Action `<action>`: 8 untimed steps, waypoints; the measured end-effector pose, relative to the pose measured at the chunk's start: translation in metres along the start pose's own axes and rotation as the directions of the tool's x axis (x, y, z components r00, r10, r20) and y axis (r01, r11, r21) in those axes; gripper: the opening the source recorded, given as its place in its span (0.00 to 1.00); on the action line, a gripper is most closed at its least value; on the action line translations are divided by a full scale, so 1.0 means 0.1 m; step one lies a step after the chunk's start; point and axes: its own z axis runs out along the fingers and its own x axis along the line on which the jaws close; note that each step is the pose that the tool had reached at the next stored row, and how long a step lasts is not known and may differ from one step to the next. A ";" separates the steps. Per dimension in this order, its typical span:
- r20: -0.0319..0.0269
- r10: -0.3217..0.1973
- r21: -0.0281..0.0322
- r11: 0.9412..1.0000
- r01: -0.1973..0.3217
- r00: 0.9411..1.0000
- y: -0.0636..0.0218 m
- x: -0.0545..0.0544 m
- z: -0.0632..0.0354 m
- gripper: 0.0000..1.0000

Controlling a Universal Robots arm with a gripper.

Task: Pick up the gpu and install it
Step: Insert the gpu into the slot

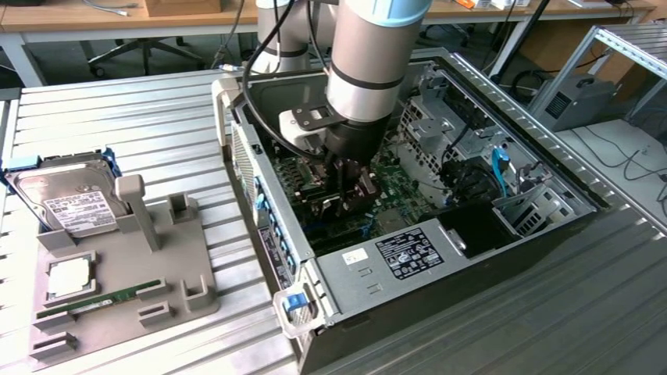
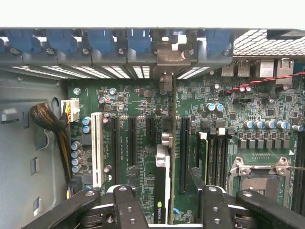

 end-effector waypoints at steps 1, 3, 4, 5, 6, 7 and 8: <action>0.000 0.000 0.000 1.000 0.000 1.000 0.000 0.00 0.000 0.53; 0.000 0.000 0.000 1.000 0.000 1.000 0.000 0.00 0.000 0.53; 0.000 0.000 0.000 1.000 0.000 1.000 0.000 0.00 0.000 0.53; 0.000 0.000 0.000 1.000 0.000 1.000 0.000 0.00 0.000 0.53; 0.000 0.000 0.000 1.000 0.000 1.000 0.000 0.00 0.000 0.53; 0.000 0.000 0.000 1.000 0.000 1.000 0.000 0.00 0.000 0.53; 0.000 0.000 0.000 1.000 0.000 1.000 0.000 0.00 0.000 0.53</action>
